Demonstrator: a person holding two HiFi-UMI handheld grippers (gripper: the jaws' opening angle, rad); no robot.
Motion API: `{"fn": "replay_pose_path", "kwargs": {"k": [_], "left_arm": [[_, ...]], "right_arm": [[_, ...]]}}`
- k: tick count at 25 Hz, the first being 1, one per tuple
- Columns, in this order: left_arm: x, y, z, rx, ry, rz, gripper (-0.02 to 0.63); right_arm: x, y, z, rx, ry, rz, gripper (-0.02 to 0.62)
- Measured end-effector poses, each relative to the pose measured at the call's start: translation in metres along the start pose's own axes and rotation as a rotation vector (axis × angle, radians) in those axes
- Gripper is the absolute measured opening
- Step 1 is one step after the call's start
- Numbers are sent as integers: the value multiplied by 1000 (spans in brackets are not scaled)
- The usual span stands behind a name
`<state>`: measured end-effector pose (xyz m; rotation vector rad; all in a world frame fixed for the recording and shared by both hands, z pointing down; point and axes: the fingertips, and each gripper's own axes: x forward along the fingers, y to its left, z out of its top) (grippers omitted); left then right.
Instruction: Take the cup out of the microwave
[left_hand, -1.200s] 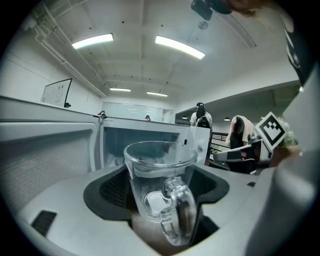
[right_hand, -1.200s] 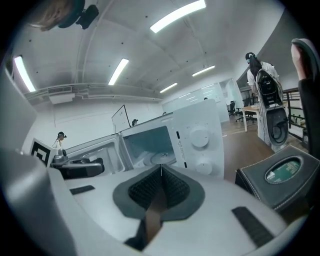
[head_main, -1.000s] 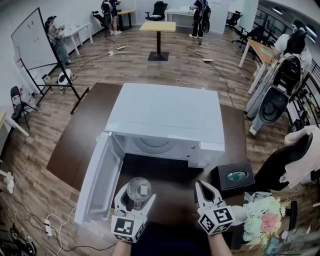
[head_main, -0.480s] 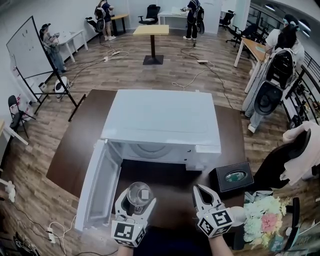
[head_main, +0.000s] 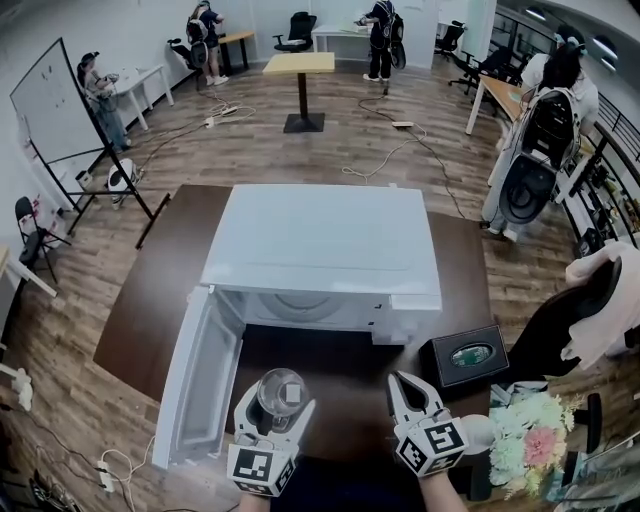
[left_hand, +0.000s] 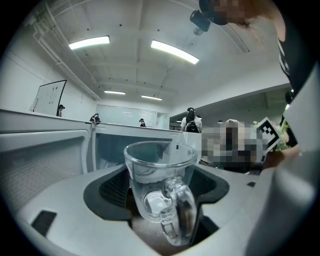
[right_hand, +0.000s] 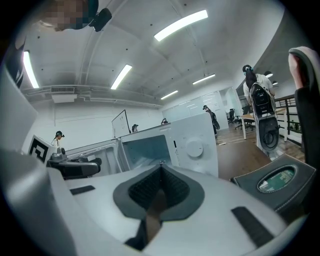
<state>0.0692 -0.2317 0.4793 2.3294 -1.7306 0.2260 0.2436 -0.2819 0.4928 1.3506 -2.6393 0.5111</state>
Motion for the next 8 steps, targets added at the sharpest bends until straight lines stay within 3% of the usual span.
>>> {"fn": "replay_pose_path", "kwargs": {"k": [8], "left_arm": [[7,-4,-4,-7,5,-9,365]], "right_arm": [[-2,-6,-4,7,9,-17,-6]]}}
